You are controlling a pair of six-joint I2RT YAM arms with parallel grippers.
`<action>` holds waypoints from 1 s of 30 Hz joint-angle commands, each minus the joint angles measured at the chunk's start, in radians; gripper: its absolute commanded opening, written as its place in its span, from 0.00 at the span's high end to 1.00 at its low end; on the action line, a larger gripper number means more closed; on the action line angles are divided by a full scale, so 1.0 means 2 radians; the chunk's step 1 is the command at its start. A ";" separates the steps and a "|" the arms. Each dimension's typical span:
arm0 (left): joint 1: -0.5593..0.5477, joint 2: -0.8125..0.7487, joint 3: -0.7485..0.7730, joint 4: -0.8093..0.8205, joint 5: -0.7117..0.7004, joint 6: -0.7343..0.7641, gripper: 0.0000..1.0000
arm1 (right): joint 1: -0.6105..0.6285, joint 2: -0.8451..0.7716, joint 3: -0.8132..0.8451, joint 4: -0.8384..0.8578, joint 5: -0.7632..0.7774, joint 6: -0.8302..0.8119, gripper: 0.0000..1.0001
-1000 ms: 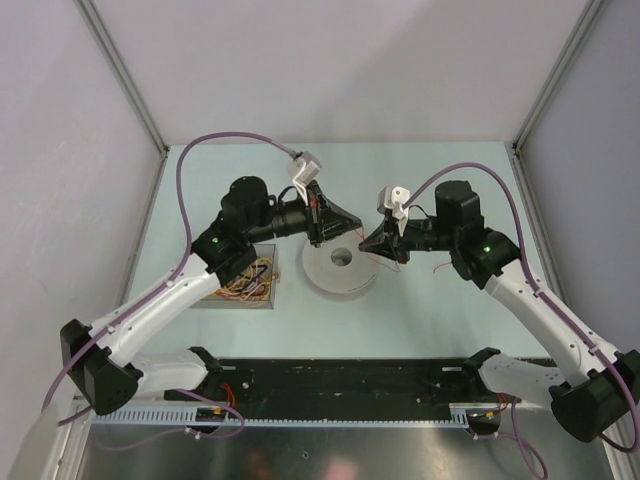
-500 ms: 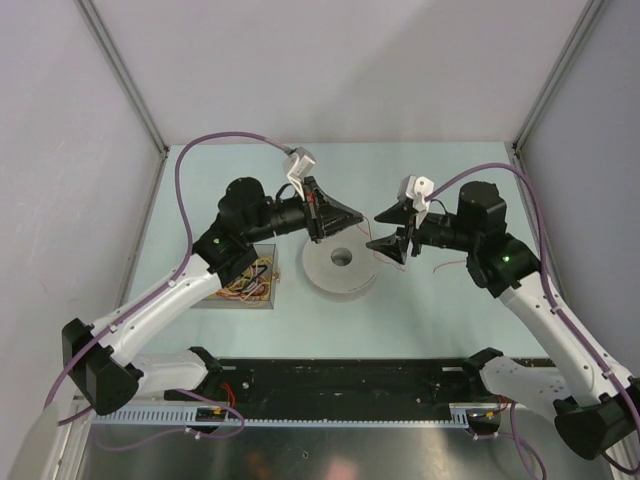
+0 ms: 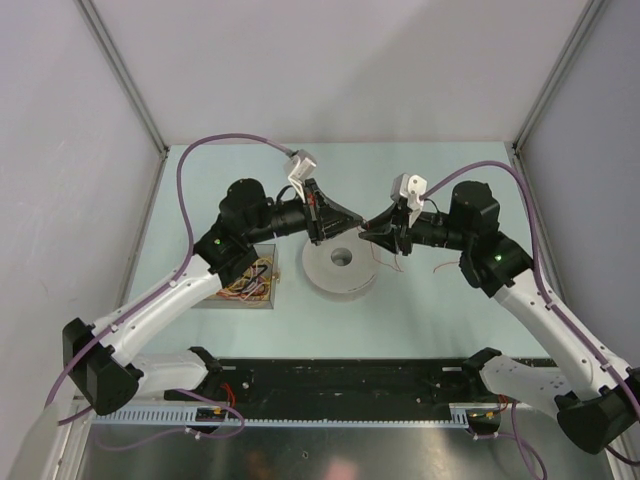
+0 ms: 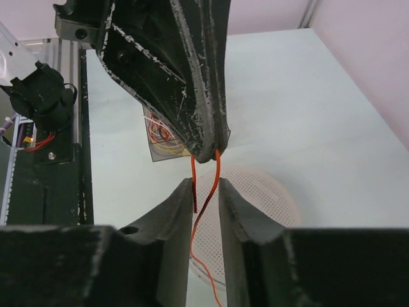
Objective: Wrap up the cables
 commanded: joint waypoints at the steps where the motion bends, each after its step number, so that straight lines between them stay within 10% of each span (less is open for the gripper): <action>1: 0.004 -0.016 -0.004 0.022 0.010 0.005 1.00 | 0.002 0.001 0.016 0.037 -0.009 0.011 0.77; 11: 0.018 -0.012 -0.003 0.034 0.017 -0.001 0.97 | -0.006 0.004 0.016 0.008 -0.019 0.008 0.99; 21: 0.127 0.070 0.066 -0.215 0.052 0.176 0.14 | -0.127 0.021 0.016 -0.021 -0.027 0.000 1.00; 30: 0.163 0.262 0.194 -0.361 -0.069 0.336 0.01 | -0.270 0.084 0.015 -0.086 -0.006 -0.090 1.00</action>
